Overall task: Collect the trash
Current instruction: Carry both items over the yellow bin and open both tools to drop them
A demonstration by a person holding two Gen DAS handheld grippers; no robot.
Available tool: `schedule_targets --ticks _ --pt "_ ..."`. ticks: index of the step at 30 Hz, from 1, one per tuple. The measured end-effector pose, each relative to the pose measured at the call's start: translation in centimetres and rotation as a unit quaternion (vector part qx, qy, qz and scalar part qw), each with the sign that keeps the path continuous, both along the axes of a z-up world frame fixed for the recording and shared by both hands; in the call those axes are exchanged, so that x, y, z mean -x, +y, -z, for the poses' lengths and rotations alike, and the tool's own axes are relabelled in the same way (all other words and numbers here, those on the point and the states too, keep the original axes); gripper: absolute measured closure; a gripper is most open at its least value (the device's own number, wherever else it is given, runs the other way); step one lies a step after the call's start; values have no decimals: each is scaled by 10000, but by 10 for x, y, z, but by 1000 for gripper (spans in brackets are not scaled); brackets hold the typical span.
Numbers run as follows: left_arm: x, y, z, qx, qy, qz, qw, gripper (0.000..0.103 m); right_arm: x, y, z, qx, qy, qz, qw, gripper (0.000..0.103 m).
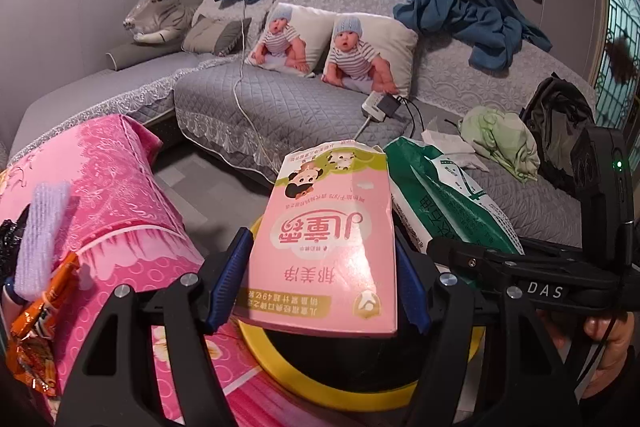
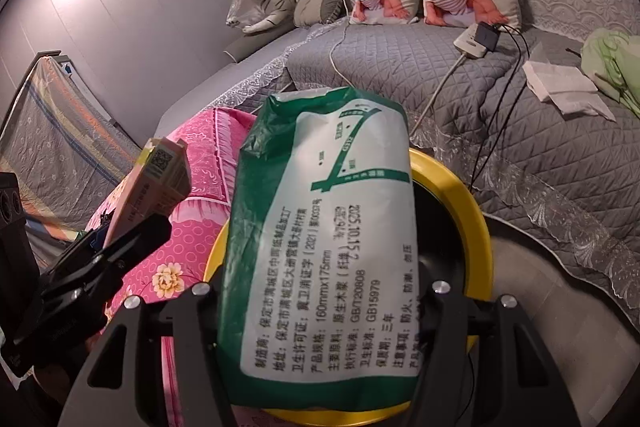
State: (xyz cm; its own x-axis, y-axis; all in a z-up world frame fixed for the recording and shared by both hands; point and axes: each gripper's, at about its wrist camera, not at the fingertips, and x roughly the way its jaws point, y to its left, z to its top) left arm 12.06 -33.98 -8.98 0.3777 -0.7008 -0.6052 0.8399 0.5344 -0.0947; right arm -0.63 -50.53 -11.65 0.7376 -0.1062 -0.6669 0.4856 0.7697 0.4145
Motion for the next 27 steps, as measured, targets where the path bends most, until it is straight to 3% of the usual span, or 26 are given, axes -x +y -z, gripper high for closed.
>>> schedule_targets --ticks 12,14,15,20,27 --pt "-11 -8 10 -45 211 -169 9996 37 2 -5 0 -24 74 191 9998 42" --pt "-15 -3 10 10 259 -337 9991 14 4 -5 -3 -10 51 314 9995 32" --pt "-17 1 9 89 303 -448 9985 11 7 -6 -5 21 25 400 9992 24" --pt "-30 25 4 346 649 -741 9945 9 17 -11 -19 91 -148 610 9980 18" --pt "-28 78 -24 936 184 -1198 9882 9 21 0 -27 46 -389 386 9985 16"
